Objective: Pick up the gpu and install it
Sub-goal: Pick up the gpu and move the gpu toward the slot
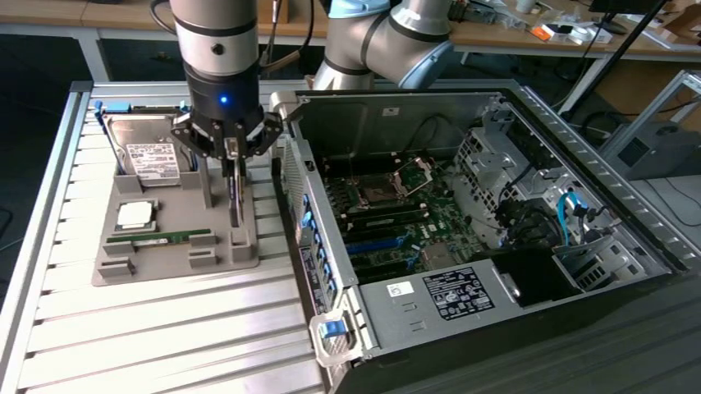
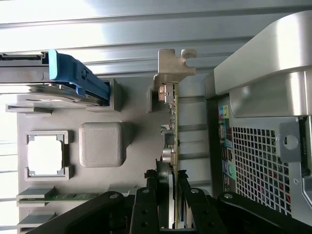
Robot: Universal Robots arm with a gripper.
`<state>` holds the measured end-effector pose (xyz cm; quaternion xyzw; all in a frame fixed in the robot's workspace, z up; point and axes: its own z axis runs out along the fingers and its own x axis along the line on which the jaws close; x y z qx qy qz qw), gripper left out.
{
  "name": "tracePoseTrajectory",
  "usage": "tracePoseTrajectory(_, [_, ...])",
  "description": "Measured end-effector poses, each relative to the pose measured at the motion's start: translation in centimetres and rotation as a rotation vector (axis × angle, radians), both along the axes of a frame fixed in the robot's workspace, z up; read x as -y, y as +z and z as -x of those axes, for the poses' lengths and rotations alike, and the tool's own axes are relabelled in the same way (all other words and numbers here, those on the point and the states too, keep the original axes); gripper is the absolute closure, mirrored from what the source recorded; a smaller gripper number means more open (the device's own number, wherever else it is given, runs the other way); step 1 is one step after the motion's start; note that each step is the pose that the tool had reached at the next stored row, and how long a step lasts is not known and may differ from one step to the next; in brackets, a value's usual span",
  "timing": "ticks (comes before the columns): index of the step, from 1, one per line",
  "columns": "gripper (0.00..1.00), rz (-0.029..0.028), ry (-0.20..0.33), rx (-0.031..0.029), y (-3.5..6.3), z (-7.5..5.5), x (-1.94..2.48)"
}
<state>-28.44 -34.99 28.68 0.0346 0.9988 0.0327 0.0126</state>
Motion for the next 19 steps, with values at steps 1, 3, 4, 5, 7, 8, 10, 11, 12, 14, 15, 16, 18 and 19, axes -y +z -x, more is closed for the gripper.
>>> tracePoseTrajectory(1, [0.73,-0.0002,0.0,0.0,0.03,0.0,0.0])
tracePoseTrajectory(3, [0.73,-0.0006,0.0,0.0001,0.1,0.0,0.0])
tracePoseTrajectory(4, [0.73,-0.0007,0.0,0.0,0.15,0.0,0.0])
tracePoseTrajectory(5, [0.73,-0.0008,0.0,0.0,0.21,0.0,0.0])
tracePoseTrajectory(7, [0.73,-0.001,0.0,-0.0001,0.3,0.0,0.0])
tracePoseTrajectory(8, [0.73,-0.001,0.0,0.0,0.33,0.0,0.0])
tracePoseTrajectory(10, [0.73,-0.0012,0.0,0.0,0.39,0.0,0.0])
tracePoseTrajectory(11, [0.73,-0.0012,0.0,0.0,0.43,0.0,0.0])
tracePoseTrajectory(12, [0.73,-0.0012,0.0,-0.0001,0.47,0.0,0.0])
tracePoseTrajectory(14, [0.73,-0.0014,0.0,0.0,0.54,0.0,0.0])
tracePoseTrajectory(15, [0.73,-0.0015,0.0,0.0001,0.58,0.0,0.0])
tracePoseTrajectory(16, [0.73,-0.0015,0.0,0.0,0.62,0.0,0.0])
tracePoseTrajectory(18, [0.73,-0.0017,0.0,0.0,0.7,0.0,0.0])
tracePoseTrajectory(19, [0.73,-0.0018,0.0,0.0,0.75,0.0,0.0])
